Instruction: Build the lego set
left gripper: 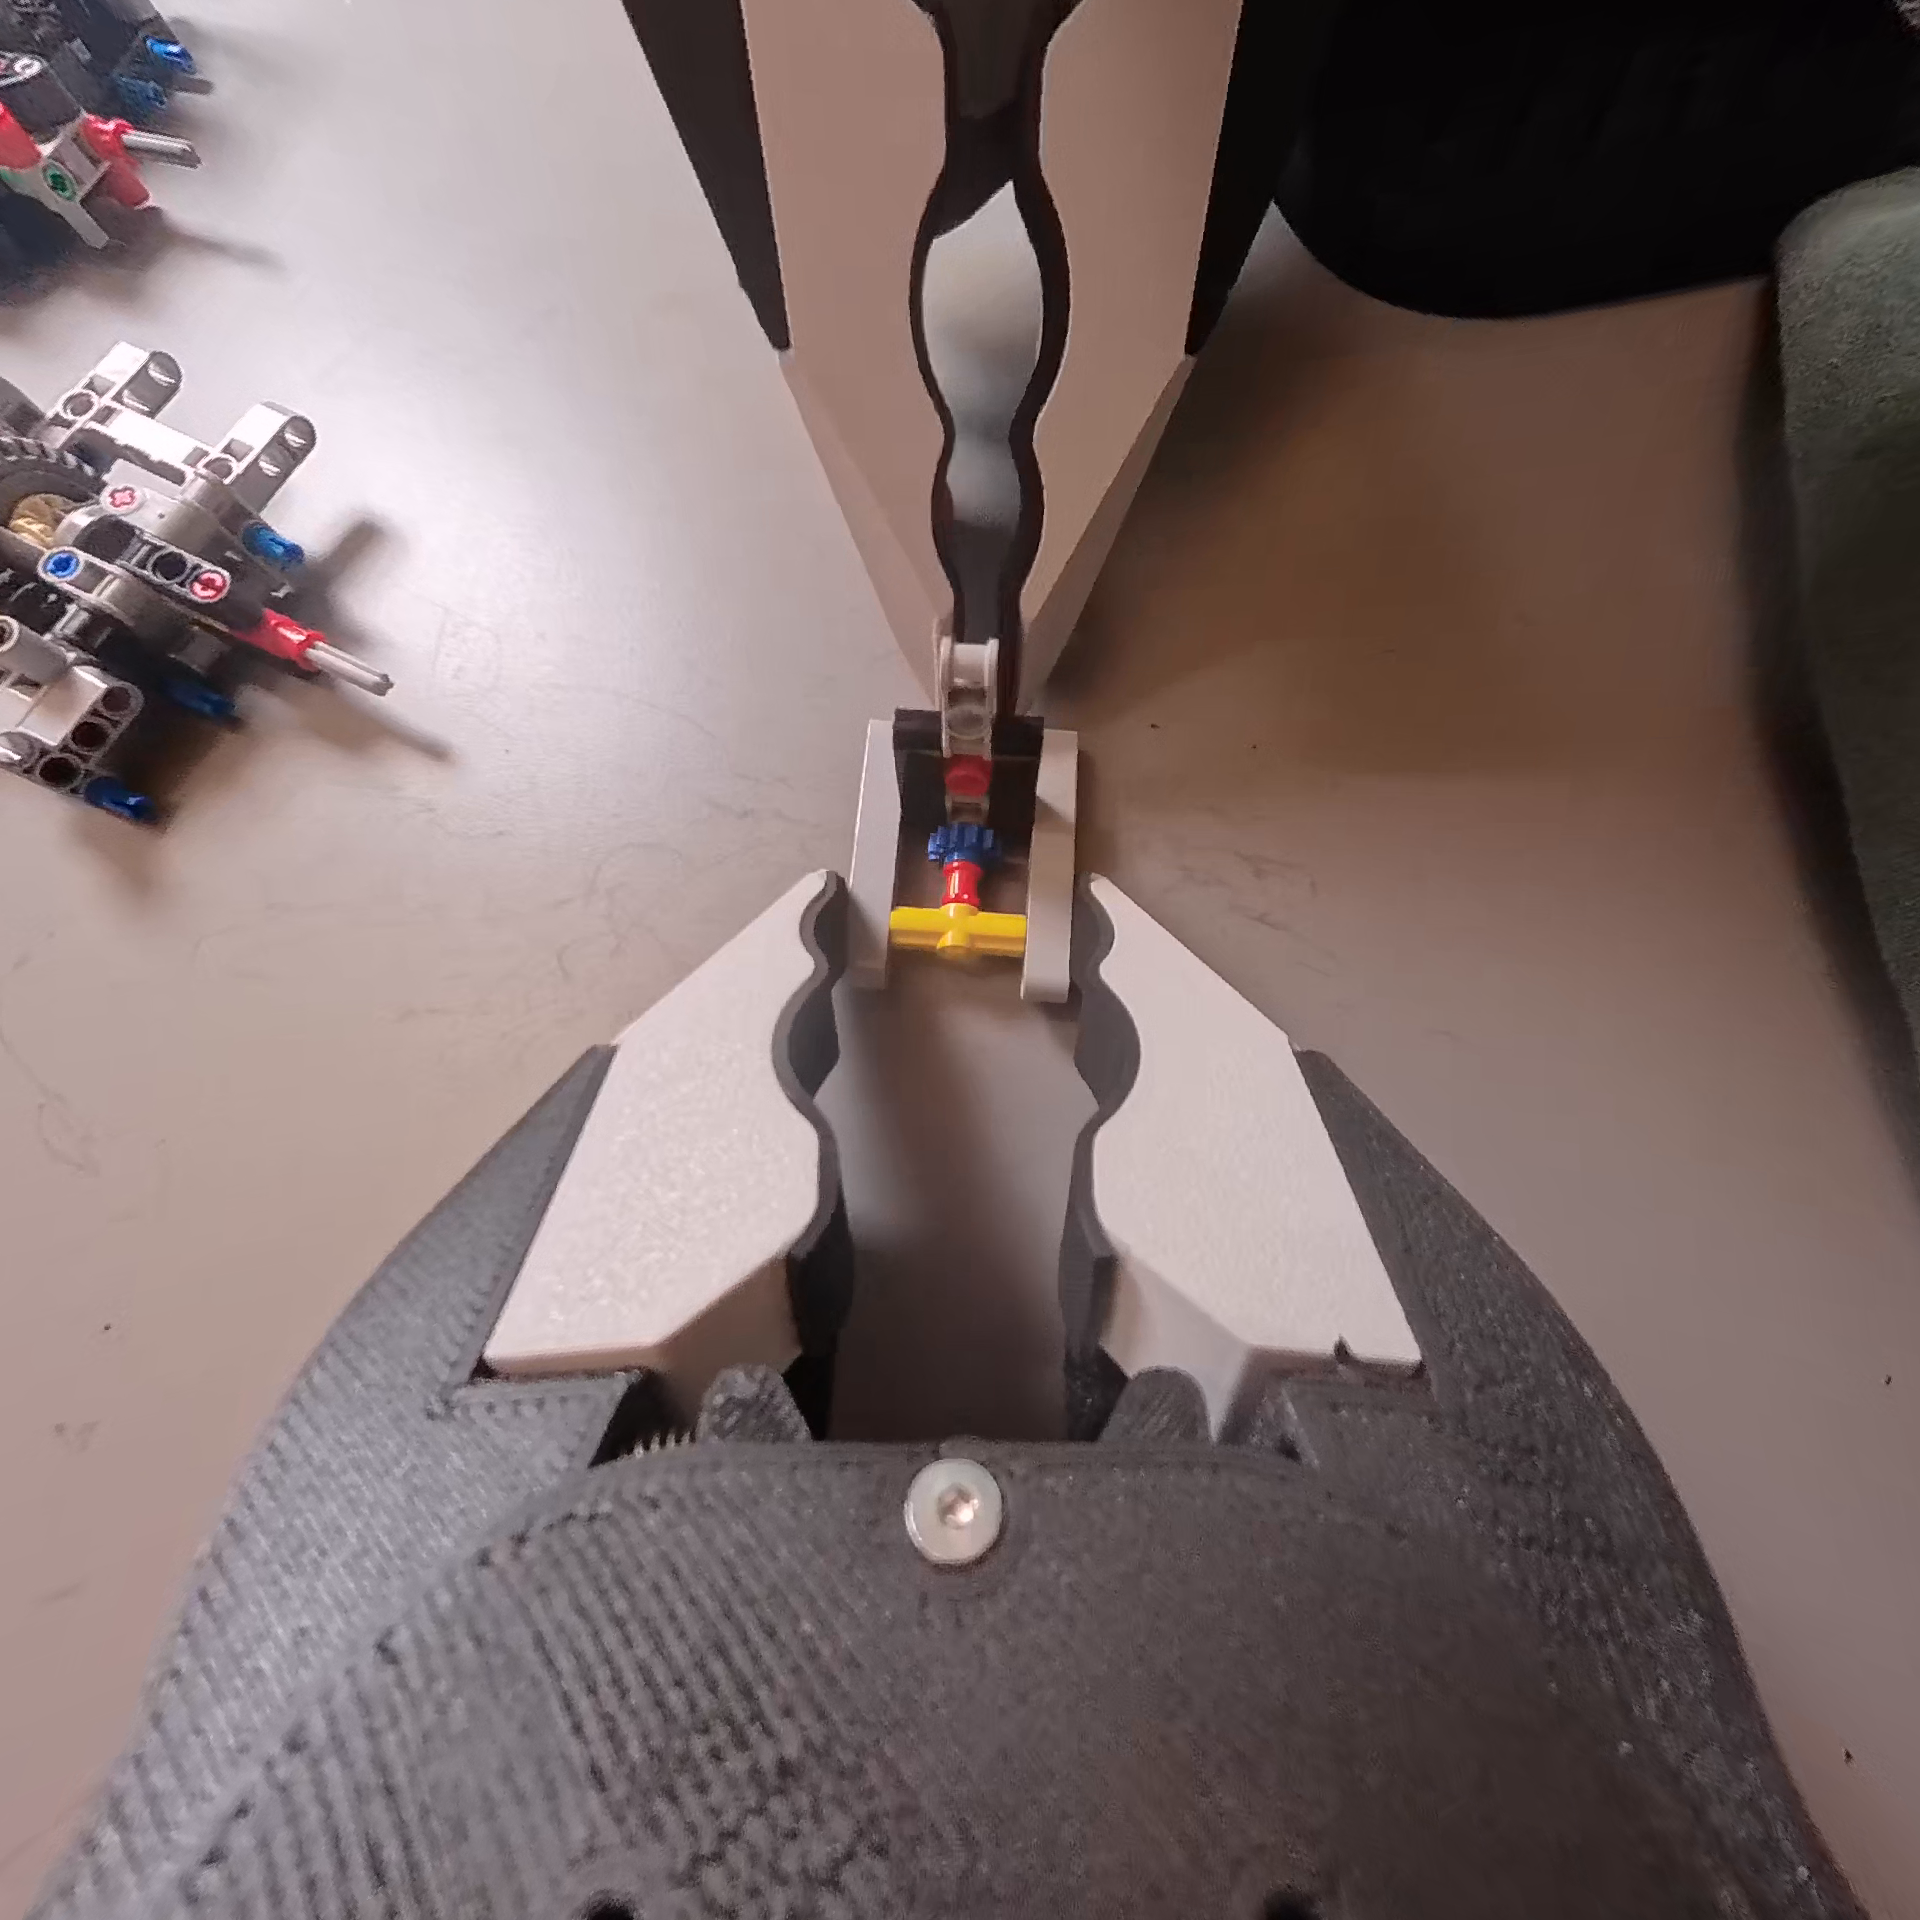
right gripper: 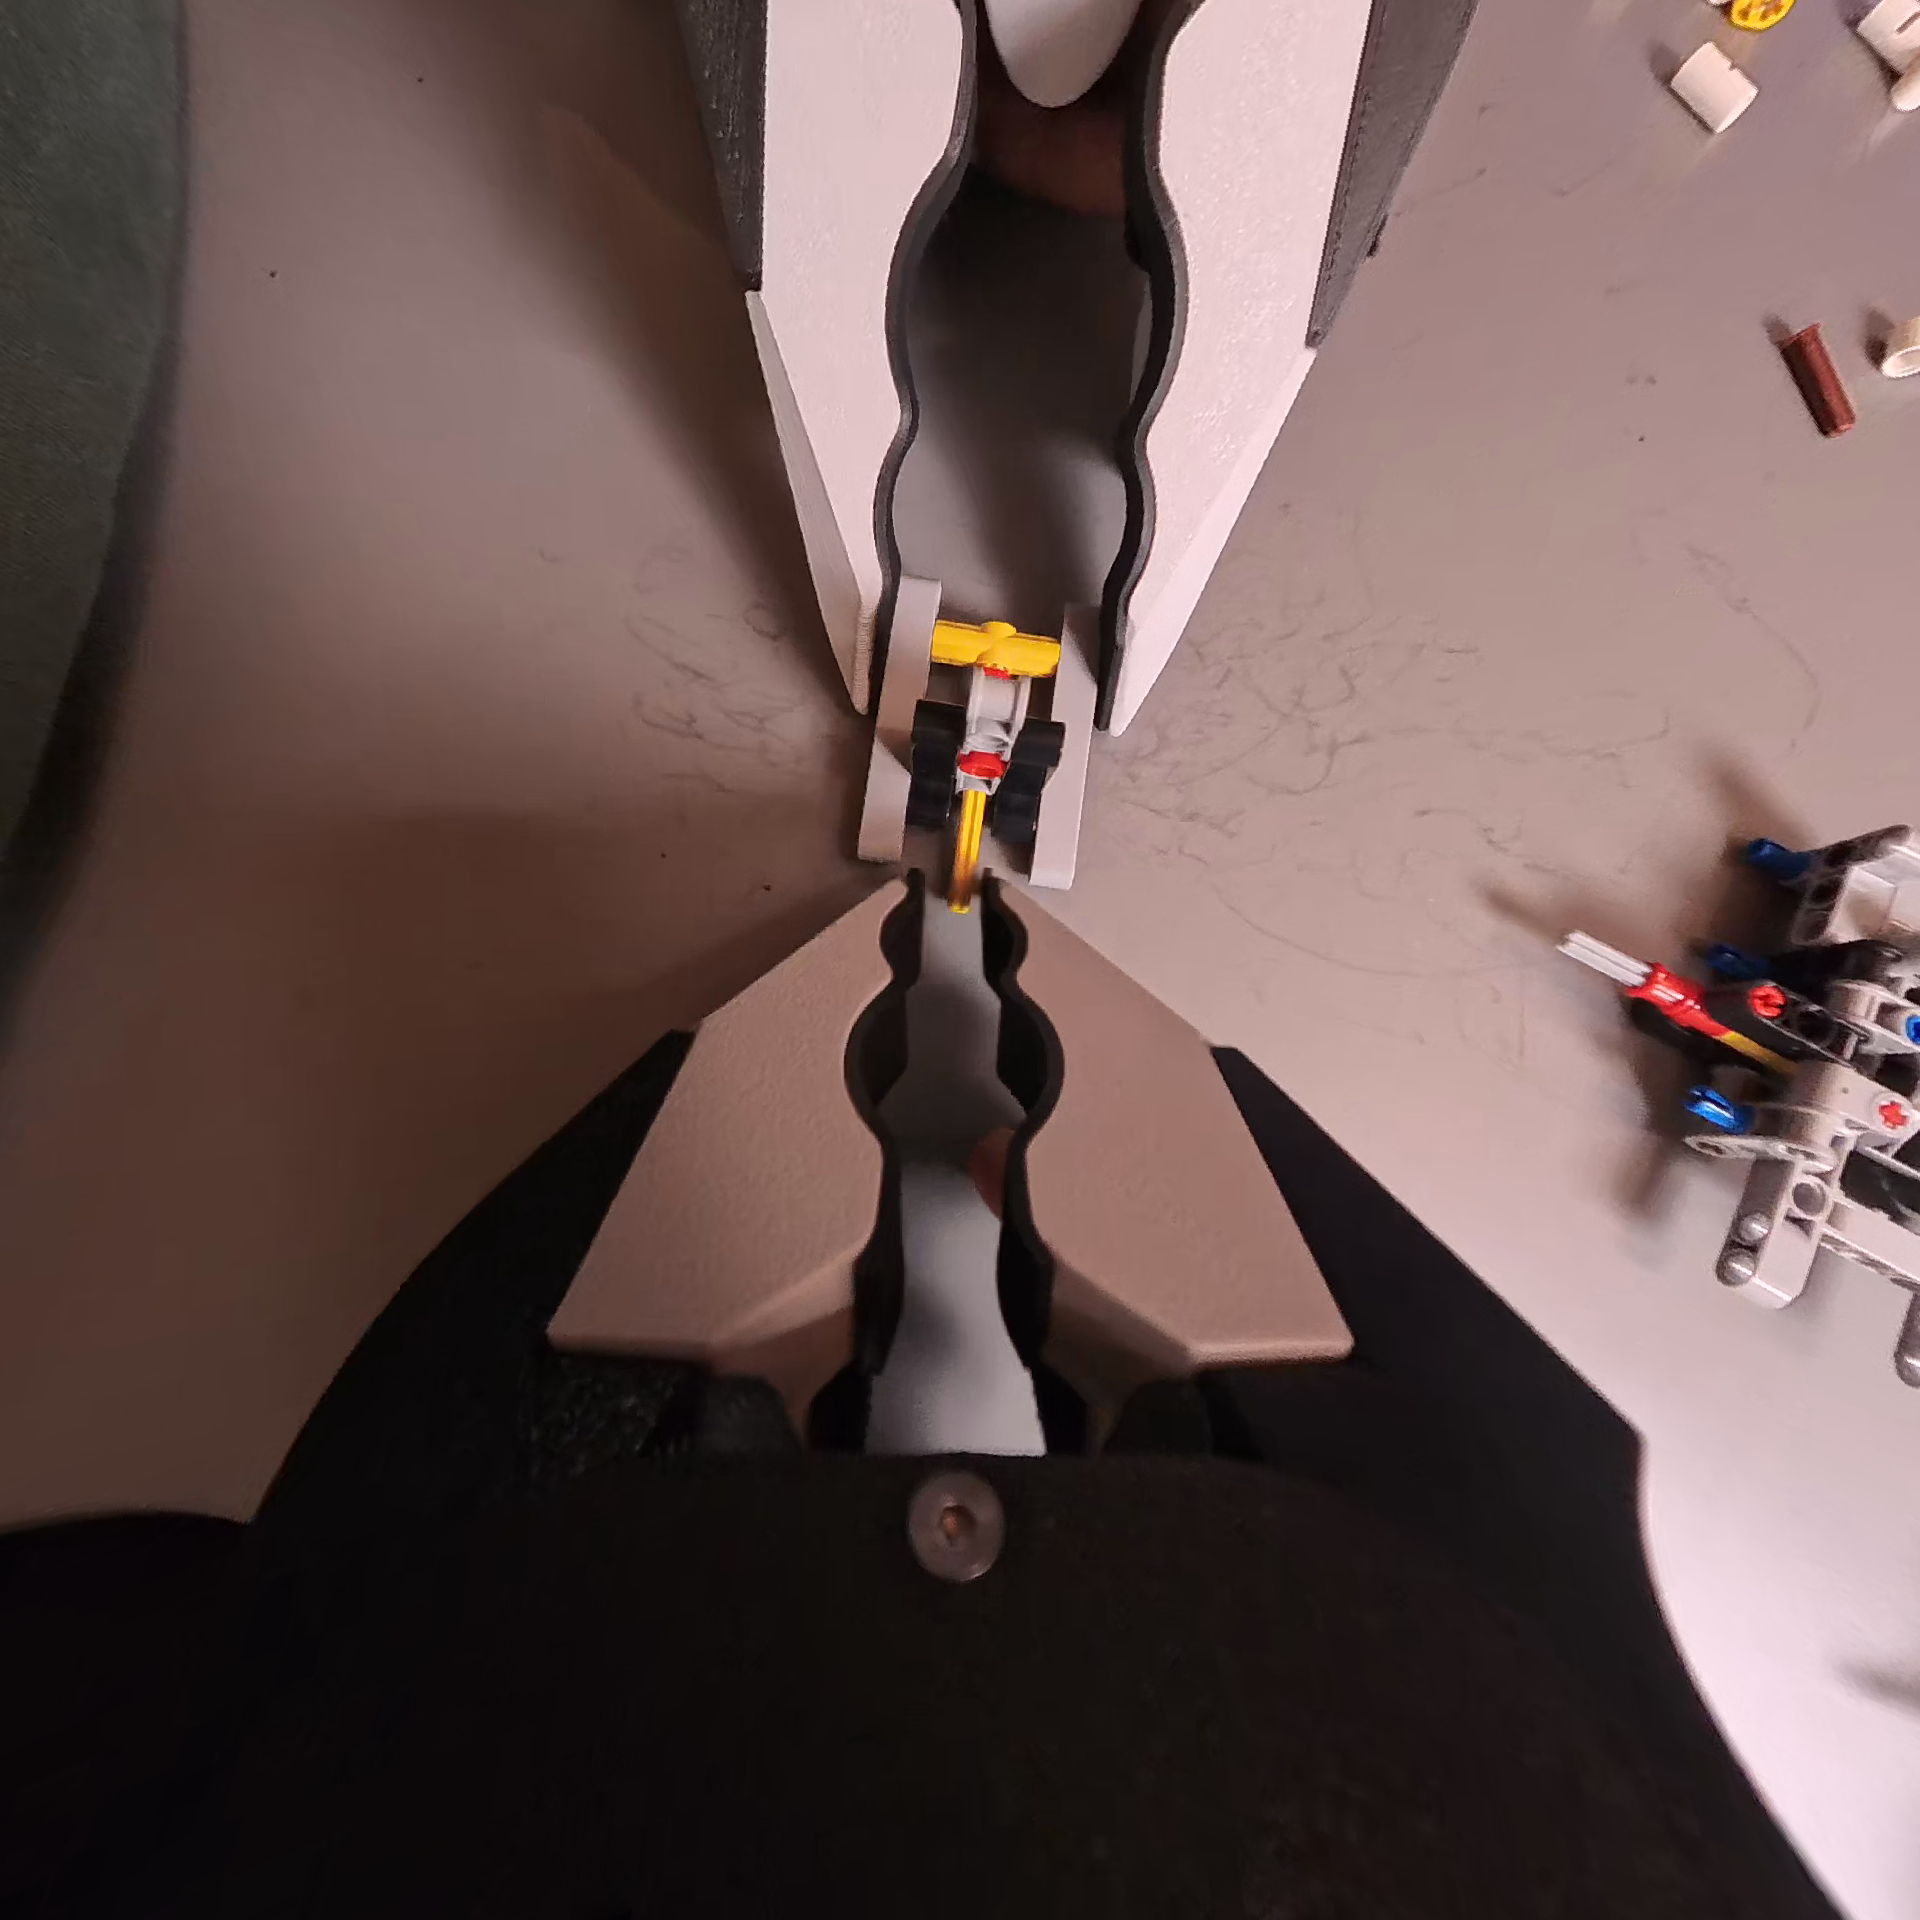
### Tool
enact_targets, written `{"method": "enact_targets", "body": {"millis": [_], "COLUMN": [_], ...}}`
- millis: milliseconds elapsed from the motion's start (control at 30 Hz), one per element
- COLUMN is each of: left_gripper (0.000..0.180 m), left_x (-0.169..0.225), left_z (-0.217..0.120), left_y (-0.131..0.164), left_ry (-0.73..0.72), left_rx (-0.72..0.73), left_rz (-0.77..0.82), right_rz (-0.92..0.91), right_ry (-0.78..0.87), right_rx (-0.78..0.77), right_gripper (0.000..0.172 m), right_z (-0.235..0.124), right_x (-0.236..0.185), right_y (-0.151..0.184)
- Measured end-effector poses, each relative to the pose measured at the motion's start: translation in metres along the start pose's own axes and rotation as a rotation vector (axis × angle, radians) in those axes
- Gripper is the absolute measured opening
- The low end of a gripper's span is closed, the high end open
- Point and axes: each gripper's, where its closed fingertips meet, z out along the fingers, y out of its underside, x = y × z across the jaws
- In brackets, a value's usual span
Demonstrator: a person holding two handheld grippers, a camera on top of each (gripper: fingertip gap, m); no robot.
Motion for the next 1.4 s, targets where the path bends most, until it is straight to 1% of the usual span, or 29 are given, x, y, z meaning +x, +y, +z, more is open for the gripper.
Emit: {"method": "enact_targets", "body": {"millis": [67, 167, 267, 467, 533, 633, 833, 1400], "left_gripper": [0.043, 0.043, 0.049, 0.059, 0.058, 0.043, 0.042, 0.042], "left_x": [0.0, -0.001, -0.003, -0.006, -0.004, 0.0, -0.001, -0.001], "left_z": [-0.001, -0.001, -0.001, -0.001, 0.002, 0.004, 0.004, 0.005], "left_y": [0.0, 0.0, 0.0, 0.001, -0.002, -0.004, -0.003, -0.004], "left_ry": [-0.011, -0.027, -0.04, -0.011, 0.012, 0.035, 0.025, 0.013], "left_rx": [0.002, 0.004, 0.003, -0.026, -0.025, -0.023, -0.024, -0.005], "left_rz": [0.004, 0.007, -0.006, -0.01, -0.016, 0.007, 0.011, 0.016], "right_rz": [0.009, 0.004, 0.002, 0.023, 0.028, 0.029, 0.005, 0.033], "right_ry": [0.006, 0.024, 0.041, 0.009, -0.006, -0.004, 0.007, -0.018], "right_rx": [0.004, -0.007, -0.022, -0.036, -0.038, -0.044, -0.036, 0.001], "right_gripper": [0.015, 0.015, 0.012, 0.006, 0.006, 0.003, 0.002, 0.002], "right_z": [-0.001, 0.0, 0.003, 0.006, 0.007, 0.009, 0.008, 0.003], "right_x": [0.001, 0.003, 0.005, 0.004, 0.003, 0.004, 0.004, 0.002], "right_y": [0.0, 0.0, -0.001, -0.004, -0.006, -0.007, -0.006, -0.002]}}
